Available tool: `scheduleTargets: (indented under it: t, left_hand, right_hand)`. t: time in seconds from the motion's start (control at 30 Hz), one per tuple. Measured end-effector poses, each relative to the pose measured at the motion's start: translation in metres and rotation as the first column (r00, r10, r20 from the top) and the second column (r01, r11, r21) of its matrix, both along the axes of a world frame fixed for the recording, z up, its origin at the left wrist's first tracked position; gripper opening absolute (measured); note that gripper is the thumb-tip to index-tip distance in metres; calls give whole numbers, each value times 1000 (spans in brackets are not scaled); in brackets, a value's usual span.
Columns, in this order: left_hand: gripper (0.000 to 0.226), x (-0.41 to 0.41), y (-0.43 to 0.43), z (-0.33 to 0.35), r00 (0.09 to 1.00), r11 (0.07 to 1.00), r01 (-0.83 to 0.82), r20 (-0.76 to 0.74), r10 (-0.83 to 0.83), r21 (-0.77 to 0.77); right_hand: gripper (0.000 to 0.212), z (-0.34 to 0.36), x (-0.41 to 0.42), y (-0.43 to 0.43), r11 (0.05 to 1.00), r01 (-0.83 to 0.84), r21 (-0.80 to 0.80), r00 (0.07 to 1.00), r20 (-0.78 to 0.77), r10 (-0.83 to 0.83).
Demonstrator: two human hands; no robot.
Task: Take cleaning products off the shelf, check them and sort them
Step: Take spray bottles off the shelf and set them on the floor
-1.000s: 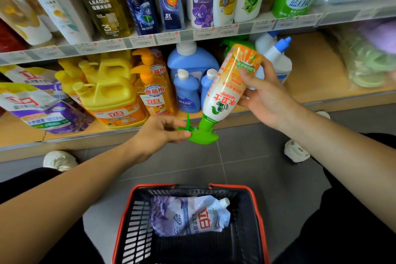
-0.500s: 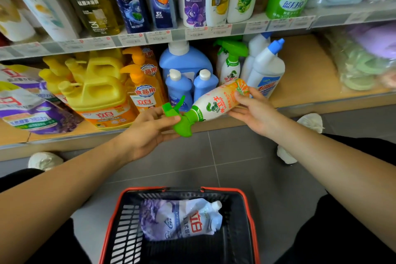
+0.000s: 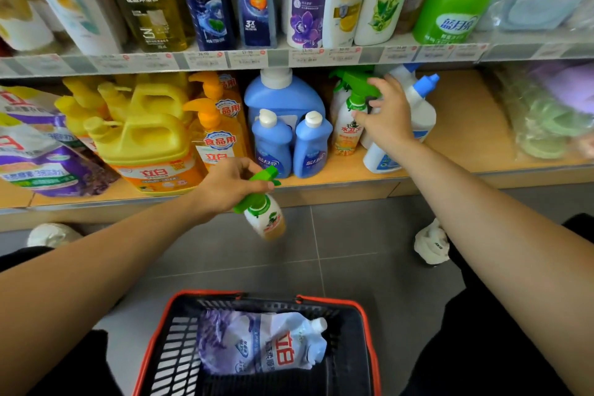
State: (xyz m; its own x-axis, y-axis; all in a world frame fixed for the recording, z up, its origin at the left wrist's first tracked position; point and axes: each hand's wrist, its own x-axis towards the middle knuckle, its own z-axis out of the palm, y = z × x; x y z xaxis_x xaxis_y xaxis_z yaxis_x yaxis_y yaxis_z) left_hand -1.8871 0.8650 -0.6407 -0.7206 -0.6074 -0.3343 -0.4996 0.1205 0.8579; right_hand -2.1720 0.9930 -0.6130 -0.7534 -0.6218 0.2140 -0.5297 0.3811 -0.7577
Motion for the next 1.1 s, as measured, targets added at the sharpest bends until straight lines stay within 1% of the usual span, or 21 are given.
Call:
scheduleTargets:
  t: [0.07, 0.13, 0.23, 0.3, 0.37, 0.47, 0.57, 0.63, 0.7, 0.73, 0.83, 0.9, 0.97, 1.03, 1.1]
  left_hand:
    - [24, -2, -4, -10, 996, 999, 52, 71, -51, -14]
    - [25, -3, -9, -18, 986, 994, 106, 131, -100, -38]
    - [33, -4, -11, -32, 962, 975, 191, 218, -164, -113]
    - [36, -5, -9, -42, 951, 961, 227, 251, -183, -159]
    - [36, -7, -9, -49, 935, 946, 272, 280, -216, -179]
    - [33, -5, -17, -57, 912, 929, 315, 335, -239, -195]
    - [30, 3, -20, -64, 894, 914, 337, 380, -236, -225]
    - [34, 6, -19, -66, 882, 899, 363, 403, -246, -245]
    - [40, 7, -18, -63, 865, 883, 400, 419, -275, -246]
    - [44, 7, -17, -60, 865, 887, 401, 414, -285, -227]
    - [55, 7, -13, -46, 900, 924, 346, 335, -278, -164]
    - [56, 5, -9, -30, 917, 922, 340, 281, -282, -186]
    - [59, 2, 0, -11, 939, 922, 322, 196, -282, -215]
    - [69, 1, 12, 9, 960, 942, 279, 70, -270, -188]
    - [84, 3, 29, 26, 951, 945, 295, -47, -304, -144]
  right_hand:
    - [81, -4, -6, -9, 996, -35, 77, 998, 56, 30]
    - [93, -9, -7, -14, 991, -67, 120, 996, 64, 59]
    - [93, -13, -6, -15, 991, -12, 131, 998, -64, 21]
    - [83, -13, -4, -13, 989, 36, 145, 989, -149, -14]
    - [64, -13, 1, -11, 977, 82, 196, 973, -230, -36]
    - [49, -11, 9, -5, 958, 118, 263, 956, -289, -38]
    - [28, -5, 9, 4, 971, 116, 210, 962, -267, -57]
    - [22, 2, 13, 12, 978, 129, 163, 972, -216, -92]
    - [22, 13, 22, 17, 987, 113, 115, 979, -183, -90]
    - [22, 19, 27, 20, 991, 91, 96, 982, -176, -73]
    - [26, 42, 44, 29, 999, 15, 34, 992, -126, -11]
    - [29, 57, 54, 37, 998, -56, 22, 997, -57, 57]
    - [29, 68, 64, 45, 989, -147, 15, 989, 24, 146]
    - [32, 76, 74, 49, 968, -250, -10, 957, 149, 249]
    - [35, 83, 85, 51, 929, -359, -84, 887, 279, 368]
